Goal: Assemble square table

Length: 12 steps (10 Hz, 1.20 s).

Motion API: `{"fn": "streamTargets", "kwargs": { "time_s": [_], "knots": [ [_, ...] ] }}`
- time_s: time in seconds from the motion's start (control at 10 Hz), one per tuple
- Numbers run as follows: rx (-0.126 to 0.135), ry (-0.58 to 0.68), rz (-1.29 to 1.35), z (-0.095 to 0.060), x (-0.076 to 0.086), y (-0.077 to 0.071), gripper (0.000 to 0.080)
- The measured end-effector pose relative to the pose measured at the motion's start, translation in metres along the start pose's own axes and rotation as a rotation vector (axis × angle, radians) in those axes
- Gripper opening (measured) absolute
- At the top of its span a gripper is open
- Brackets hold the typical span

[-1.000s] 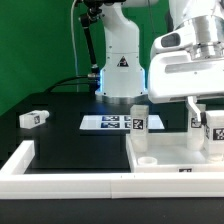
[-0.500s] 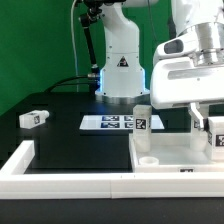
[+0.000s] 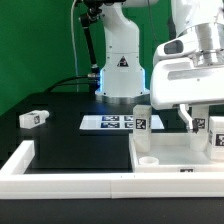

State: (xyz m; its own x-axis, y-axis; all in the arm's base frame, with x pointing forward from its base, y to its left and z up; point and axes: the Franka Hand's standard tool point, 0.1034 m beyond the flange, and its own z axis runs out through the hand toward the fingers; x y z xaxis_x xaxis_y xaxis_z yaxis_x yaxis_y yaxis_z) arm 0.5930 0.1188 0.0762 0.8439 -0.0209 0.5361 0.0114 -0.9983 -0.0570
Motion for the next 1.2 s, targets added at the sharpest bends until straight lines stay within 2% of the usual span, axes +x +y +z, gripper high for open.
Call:
{"fn": "streamTargets", "kwargs": {
  "time_s": [0.5,0.6,0.7,0.8,0.9,1.0,1.1,1.2],
  "knots": [
    [0.003,-0.013,0.002,0.0,-0.001,0.0,0.0649],
    [0.029,-0.08,0.01,-0.005,0.002,-0.003,0.0649],
    [0.051,-0.144,0.021,-0.015,0.012,-0.001,0.0649],
    [0.044,-0.141,0.028,-0.016,0.019,0.008,0.0649],
    [0.047,-0.165,0.038,-0.014,0.017,0.011,0.0649],
    [0.079,-0.28,0.07,-0.012,0.006,0.004,0.0649],
    [0.098,-0.359,0.064,-0.013,0.008,0.001,0.0649],
    [0.105,-0.421,0.058,-0.014,0.008,0.001,0.0649]
  ]
}}
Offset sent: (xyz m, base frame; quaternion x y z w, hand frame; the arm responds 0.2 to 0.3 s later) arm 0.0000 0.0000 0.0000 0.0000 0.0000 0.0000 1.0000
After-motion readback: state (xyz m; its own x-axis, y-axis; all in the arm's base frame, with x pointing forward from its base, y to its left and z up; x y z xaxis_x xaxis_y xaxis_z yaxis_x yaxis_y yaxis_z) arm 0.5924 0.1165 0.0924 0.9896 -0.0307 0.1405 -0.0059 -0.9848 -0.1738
